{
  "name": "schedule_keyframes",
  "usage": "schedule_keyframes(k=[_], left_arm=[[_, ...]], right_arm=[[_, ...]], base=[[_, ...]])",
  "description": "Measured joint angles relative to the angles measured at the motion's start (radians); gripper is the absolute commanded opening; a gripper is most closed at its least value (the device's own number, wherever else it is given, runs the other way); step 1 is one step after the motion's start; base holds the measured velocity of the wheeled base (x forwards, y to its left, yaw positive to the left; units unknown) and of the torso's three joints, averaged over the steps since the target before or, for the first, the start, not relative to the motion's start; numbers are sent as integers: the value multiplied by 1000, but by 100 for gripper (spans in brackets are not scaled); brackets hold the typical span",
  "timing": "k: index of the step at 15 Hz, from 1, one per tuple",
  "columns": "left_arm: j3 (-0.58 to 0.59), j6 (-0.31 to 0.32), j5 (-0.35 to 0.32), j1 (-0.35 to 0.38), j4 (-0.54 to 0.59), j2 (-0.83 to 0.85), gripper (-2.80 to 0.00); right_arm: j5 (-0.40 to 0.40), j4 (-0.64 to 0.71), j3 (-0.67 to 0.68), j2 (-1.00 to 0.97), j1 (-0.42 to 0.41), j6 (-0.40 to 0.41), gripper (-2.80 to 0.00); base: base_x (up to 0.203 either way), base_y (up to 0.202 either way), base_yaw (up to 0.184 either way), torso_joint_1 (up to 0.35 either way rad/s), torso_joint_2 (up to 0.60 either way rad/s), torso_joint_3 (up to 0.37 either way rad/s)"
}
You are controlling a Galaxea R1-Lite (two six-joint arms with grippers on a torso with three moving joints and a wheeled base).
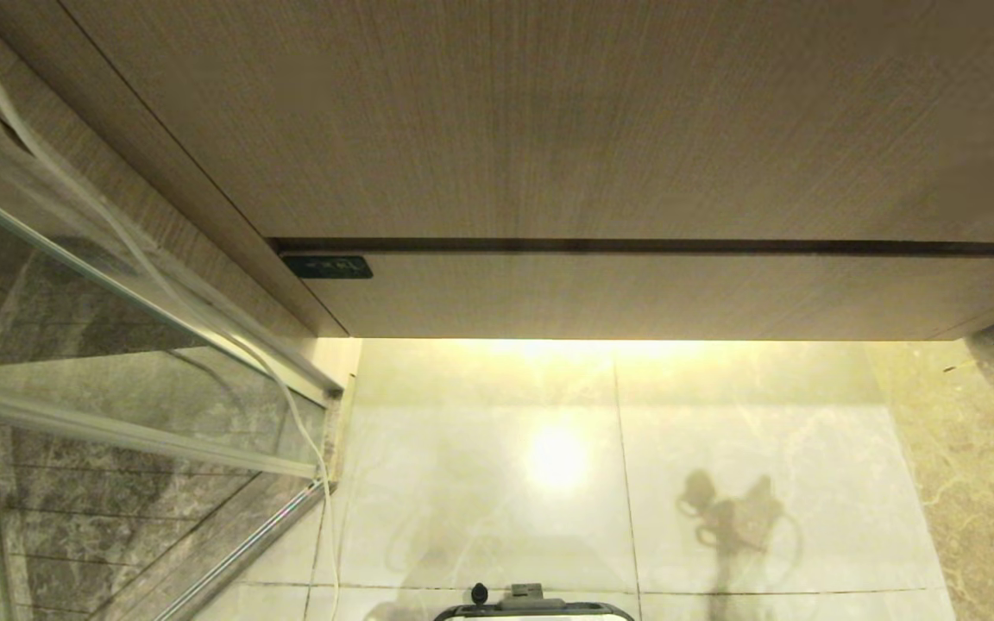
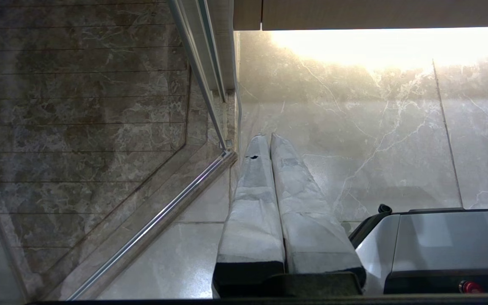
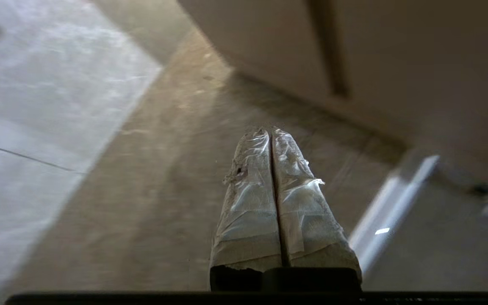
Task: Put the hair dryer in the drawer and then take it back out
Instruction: Close the drawer
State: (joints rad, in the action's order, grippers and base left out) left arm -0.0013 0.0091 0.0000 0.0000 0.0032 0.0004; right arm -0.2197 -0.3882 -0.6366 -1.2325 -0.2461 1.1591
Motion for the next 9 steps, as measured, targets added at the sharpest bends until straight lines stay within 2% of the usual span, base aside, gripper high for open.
schedule_keyframes(k=[2,6,7,9], left_arm=[[0,0,0,0,0,0,-280],[0,0,0,0,0,0,-280],[0,0,0,0,0,0,-280],[0,0,0,0,0,0,-280]], right_arm=[[35,107,-47,58,28,89,-280],[225,358,-127,153,149,120,-280],[273,416,-135,186,180,141,0],[372,539,-154,234,221,212,0]], base=[[0,0,0,0,0,0],[0,0,0,0,0,0],[0,0,0,0,0,0],[0,0,0,0,0,0]])
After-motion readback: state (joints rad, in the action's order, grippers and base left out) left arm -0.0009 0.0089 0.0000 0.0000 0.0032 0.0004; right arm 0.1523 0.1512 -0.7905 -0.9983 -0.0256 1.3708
